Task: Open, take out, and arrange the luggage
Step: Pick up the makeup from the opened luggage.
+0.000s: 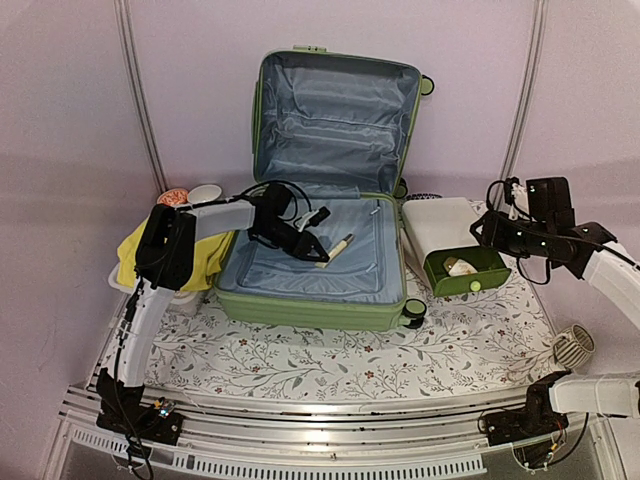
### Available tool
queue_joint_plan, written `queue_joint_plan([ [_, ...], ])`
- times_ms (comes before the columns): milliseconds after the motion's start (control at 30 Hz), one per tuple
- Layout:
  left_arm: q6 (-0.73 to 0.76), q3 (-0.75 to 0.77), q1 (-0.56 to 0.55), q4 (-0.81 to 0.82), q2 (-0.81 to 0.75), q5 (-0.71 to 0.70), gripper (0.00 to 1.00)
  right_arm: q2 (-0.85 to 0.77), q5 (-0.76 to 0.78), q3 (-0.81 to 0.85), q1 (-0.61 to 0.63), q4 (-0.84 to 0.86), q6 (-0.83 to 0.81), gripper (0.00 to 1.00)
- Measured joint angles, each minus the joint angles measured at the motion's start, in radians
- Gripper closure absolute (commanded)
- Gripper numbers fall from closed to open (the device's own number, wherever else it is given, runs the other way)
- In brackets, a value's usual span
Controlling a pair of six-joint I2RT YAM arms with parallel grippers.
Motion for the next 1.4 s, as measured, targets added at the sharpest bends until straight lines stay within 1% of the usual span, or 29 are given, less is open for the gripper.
queue_joint_plan([
  [33, -0.002, -0.004, 0.000, 0.001, 0.000, 0.002, 0.85, -0.003, -0.001, 0.000, 0.000, 0.000, 0.000, 0.43],
  [67, -0.005, -0.005, 0.000, 0.002, 0.000, 0.003, 0.87, -0.005, -0.002, 0.000, 0.000, 0.000, 0.000, 0.43],
  [167, -0.006, -0.016, 0.000, 0.012, -0.002, 0.003, 0.87, -0.010, -0.006, 0.000, 0.000, -0.001, 0.002, 0.42],
  [267, -0.022, -0.066, 0.000, 0.048, -0.028, -0.011, 0.87, -0.012, -0.012, 0.000, 0.000, -0.001, 0.005, 0.42],
  [533, -0.066, -0.307, -0.003, 0.179, -0.220, -0.101, 0.88, -0.012, -0.065, -0.002, 0.000, 0.001, 0.023, 0.40],
  [633, -0.070, -0.362, -0.004, 0.191, -0.280, -0.139, 0.88, -0.010, -0.095, -0.002, 0.000, 0.004, 0.027, 0.37],
  [900, -0.090, -0.503, -0.010, 0.182, -0.438, -0.208, 0.88, -0.006, -0.200, -0.008, 0.012, 0.040, 0.049, 0.36],
  [1100, -0.133, -0.603, -0.037, 0.208, -0.632, -0.244, 0.89, 0.008, -0.257, -0.016, 0.097, 0.108, 0.068, 0.35],
  [1233, -0.153, -0.624, -0.075, 0.242, -0.744, -0.258, 0.89, 0.023, -0.310, -0.020, 0.196, 0.204, 0.072, 0.34],
  [1400, -0.179, -0.661, -0.164, 0.296, -0.826, -0.273, 0.88, 0.039, -0.346, -0.035, 0.305, 0.366, 0.079, 0.34],
])
